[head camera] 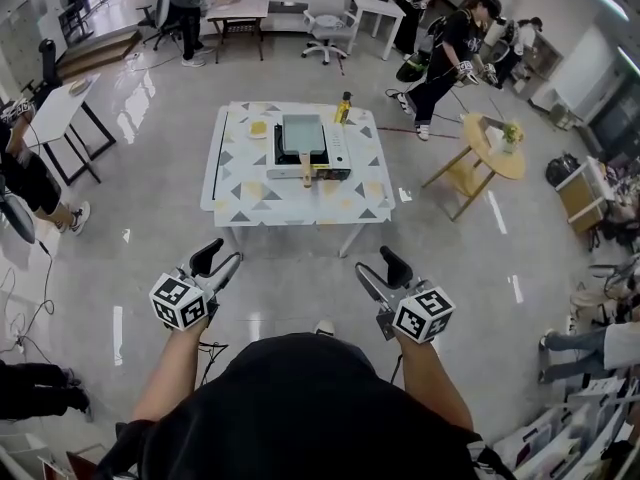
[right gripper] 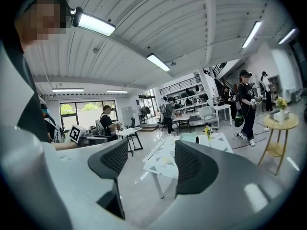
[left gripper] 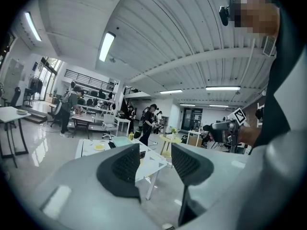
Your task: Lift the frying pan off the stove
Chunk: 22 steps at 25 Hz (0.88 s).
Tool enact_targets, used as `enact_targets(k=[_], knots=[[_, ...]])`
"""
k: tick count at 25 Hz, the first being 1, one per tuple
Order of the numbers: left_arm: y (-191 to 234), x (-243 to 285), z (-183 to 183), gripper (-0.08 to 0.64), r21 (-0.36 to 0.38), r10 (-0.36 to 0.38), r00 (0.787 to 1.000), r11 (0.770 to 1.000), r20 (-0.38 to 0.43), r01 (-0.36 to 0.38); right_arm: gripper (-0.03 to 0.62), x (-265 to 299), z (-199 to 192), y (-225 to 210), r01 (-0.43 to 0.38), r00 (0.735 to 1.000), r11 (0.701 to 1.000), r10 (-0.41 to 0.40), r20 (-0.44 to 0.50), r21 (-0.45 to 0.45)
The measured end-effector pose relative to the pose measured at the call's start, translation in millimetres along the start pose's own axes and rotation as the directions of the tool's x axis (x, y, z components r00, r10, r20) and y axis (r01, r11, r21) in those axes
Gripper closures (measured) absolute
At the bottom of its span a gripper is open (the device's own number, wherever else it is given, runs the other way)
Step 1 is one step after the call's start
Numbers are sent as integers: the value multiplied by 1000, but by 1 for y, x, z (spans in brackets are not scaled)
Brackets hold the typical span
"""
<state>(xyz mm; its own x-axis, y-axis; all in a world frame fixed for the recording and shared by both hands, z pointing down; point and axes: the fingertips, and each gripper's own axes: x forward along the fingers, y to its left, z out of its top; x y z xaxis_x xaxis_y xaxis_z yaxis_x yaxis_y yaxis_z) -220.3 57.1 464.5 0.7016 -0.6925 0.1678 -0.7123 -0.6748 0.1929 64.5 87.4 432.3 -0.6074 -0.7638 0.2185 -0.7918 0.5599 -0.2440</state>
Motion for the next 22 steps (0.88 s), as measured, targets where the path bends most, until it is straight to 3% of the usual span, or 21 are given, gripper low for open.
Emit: enact_targets(k=[13, 22], knots=[[19, 30, -10, 353, 8, -7, 998, 1000, -69, 8, 261, 34, -4, -28, -29, 999, 1000, 29, -21, 11], [36, 89, -3, 351, -12, -8, 997, 1000, -77, 7, 262, 79, 1, -76, -59, 997, 998, 60, -52, 32]])
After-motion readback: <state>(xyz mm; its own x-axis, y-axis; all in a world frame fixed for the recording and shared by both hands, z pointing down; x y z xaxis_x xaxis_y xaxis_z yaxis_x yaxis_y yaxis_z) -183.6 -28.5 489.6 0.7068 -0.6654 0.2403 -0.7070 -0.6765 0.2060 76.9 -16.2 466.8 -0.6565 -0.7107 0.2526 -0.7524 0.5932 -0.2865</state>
